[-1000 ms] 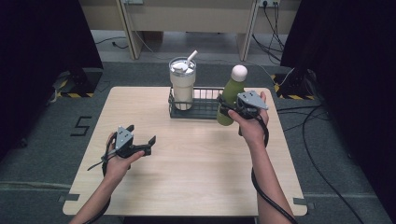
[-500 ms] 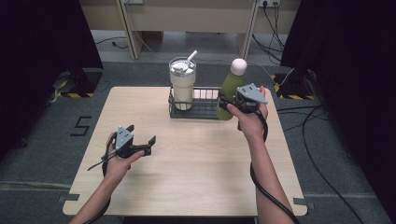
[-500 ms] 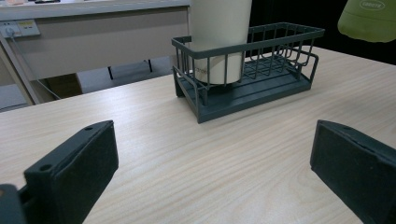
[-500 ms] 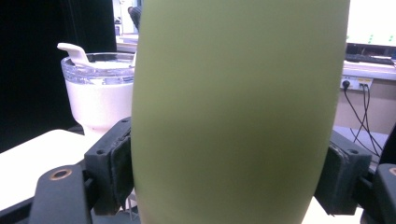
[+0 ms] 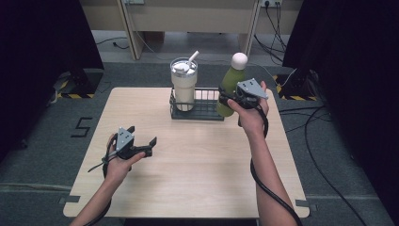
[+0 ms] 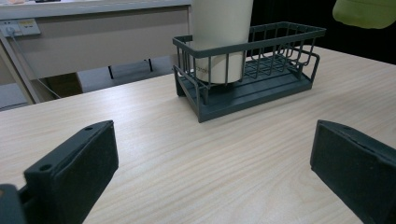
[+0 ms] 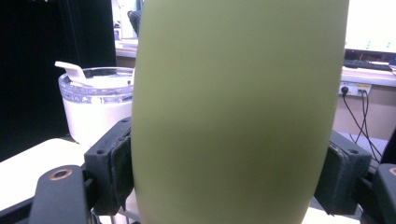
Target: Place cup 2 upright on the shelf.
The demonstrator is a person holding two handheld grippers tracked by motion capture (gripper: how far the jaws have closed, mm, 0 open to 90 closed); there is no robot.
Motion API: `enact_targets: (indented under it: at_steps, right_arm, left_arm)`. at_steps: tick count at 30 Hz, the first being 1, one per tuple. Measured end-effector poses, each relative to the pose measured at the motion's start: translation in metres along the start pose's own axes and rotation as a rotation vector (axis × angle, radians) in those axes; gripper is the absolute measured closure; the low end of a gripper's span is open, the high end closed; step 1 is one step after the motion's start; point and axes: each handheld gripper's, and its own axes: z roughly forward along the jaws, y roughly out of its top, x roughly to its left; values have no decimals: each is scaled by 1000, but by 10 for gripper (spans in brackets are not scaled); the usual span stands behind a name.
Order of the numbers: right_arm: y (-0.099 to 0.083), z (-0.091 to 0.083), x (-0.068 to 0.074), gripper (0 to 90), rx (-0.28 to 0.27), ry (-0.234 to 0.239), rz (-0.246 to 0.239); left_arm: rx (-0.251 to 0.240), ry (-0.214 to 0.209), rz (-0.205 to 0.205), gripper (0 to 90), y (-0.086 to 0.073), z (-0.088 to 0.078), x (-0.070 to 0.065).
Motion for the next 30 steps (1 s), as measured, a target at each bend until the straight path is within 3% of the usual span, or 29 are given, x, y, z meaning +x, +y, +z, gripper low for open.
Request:
enact_targets:
  at_steps: [16, 30]
  right_arm:
    - [13, 12, 0, 215, -16, -8, 9]
    - [18, 32, 0, 215, 8, -13, 14]
  left_arm:
    - [3, 1, -4, 2, -1, 0, 1]
    - [7, 2, -7, 2, -2, 0, 2]
